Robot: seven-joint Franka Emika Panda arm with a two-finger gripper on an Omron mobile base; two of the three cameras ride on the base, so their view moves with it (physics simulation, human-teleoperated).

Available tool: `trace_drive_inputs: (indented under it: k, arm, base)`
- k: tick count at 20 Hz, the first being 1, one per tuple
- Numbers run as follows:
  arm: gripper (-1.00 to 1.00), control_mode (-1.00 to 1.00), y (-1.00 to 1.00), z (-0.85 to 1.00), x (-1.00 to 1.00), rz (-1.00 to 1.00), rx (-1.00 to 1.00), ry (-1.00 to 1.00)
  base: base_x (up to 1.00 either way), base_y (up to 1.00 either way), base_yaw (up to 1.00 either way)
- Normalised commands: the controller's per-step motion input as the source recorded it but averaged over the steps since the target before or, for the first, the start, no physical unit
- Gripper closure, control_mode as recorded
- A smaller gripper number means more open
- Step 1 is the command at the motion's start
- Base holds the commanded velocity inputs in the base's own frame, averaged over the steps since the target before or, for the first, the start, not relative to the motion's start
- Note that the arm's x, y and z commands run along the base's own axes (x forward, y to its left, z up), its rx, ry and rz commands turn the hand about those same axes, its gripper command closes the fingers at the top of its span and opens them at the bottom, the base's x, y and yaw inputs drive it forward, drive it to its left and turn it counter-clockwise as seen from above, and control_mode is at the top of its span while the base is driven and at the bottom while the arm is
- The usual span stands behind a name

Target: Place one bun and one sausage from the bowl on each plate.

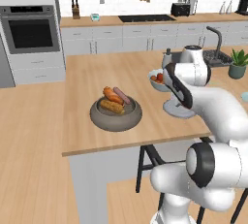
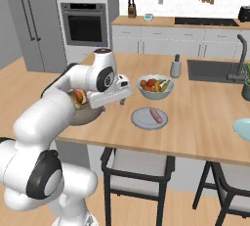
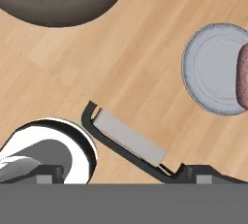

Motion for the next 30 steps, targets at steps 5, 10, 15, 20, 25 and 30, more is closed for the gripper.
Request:
trace_drive_inputs:
  k: [5, 10, 15, 20, 25, 30]
  arm:
    - [-1.0, -1.0, 0.99, 0.35, -0.14, 0.13, 0.09, 0.04]
    - [-1.0, -1.0, 1.0, 0.2, -0.17, 0.25, 0.12, -0.03]
    - [-1.0, -1.0, 0.98, -0.01, 0.05, 0.27, 0.07, -0.23]
    - [-1.0, -1.0, 1.0, 0.0, 0.54, 0.08, 0.02, -0.18]
    - [-1.0, -1.0, 0.51, 0.0, 0.95, -0.06, -0.25, 0.04]
    - [-1.0, -1.0, -0.04, -0.23, 0.57, -0.13, -0.11, 0.13]
  base:
    - [0.0, 0.0, 0.0]
    - [0.0, 0.0, 0.0]
    - [0.0, 0.0, 0.0]
    - [0.0, 0.0, 0.0]
    - [0.0, 0.0, 0.0]
    - [0.0, 0.0, 0.0]
